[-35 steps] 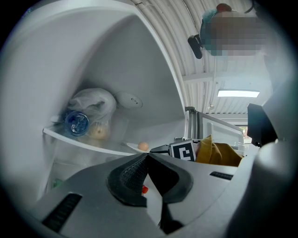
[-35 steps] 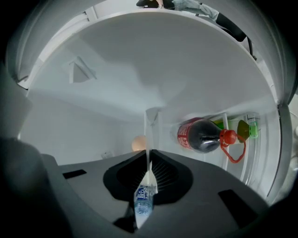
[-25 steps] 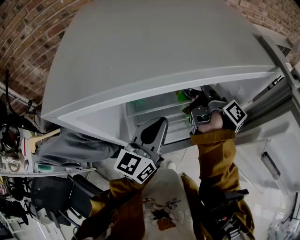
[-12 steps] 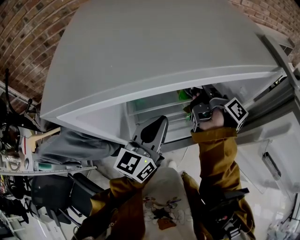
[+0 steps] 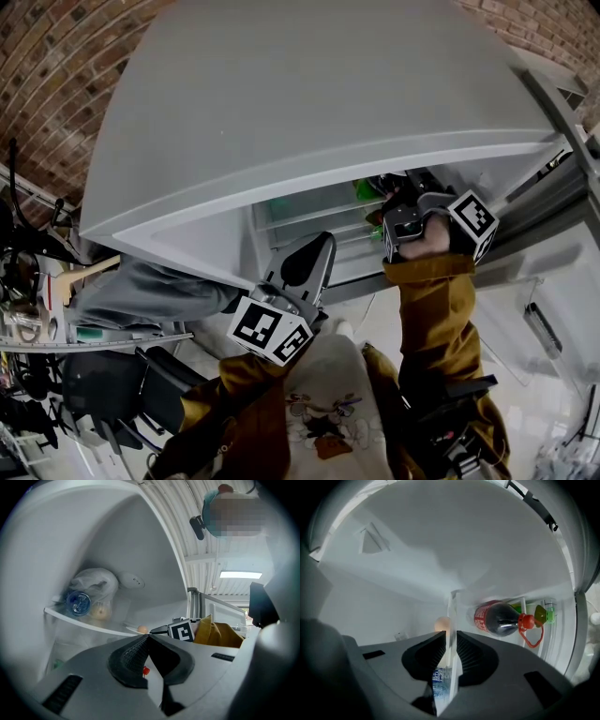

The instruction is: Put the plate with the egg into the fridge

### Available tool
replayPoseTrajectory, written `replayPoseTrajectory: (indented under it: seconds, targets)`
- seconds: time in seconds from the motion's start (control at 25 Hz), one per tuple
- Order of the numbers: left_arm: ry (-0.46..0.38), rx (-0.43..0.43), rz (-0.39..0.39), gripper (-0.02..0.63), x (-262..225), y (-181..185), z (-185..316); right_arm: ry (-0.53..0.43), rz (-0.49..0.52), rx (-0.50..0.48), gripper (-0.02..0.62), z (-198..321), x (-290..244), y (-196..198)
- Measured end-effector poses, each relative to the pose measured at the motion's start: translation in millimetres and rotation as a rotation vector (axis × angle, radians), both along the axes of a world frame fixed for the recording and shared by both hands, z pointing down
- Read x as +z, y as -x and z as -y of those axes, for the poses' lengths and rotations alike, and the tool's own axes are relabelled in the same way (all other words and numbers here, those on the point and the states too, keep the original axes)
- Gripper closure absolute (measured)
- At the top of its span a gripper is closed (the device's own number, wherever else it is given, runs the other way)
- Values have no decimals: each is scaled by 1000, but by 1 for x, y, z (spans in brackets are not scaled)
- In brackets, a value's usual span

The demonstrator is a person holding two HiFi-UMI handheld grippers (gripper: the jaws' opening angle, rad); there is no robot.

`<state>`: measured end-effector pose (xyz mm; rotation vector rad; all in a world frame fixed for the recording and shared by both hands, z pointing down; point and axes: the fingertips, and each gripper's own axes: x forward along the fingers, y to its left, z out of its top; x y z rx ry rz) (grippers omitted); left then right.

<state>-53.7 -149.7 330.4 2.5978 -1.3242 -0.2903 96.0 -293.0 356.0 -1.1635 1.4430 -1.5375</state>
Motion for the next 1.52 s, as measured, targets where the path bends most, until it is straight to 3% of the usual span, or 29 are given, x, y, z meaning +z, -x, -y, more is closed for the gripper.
replayPoseTrajectory:
  seconds: [0.2, 0.32, 1.12, 1.32, 1.52]
  targets:
    - [3, 3, 1, 600, 1, -1, 0, -35, 0, -16, 448, 2, 1, -1]
    - [5, 5, -1, 600, 1, -2, 0, -39, 7, -23, 422, 1, -3, 3]
    - [25, 32, -9, 600, 8, -8, -4, -37, 29, 20, 419, -17, -3, -14]
    - [28, 25, -12, 600, 9, -5, -3, -21, 22, 15, 514, -18, -1, -13]
    - [26, 22, -13, 600, 8, -3, -4, -15, 20, 13, 563, -18, 0, -12]
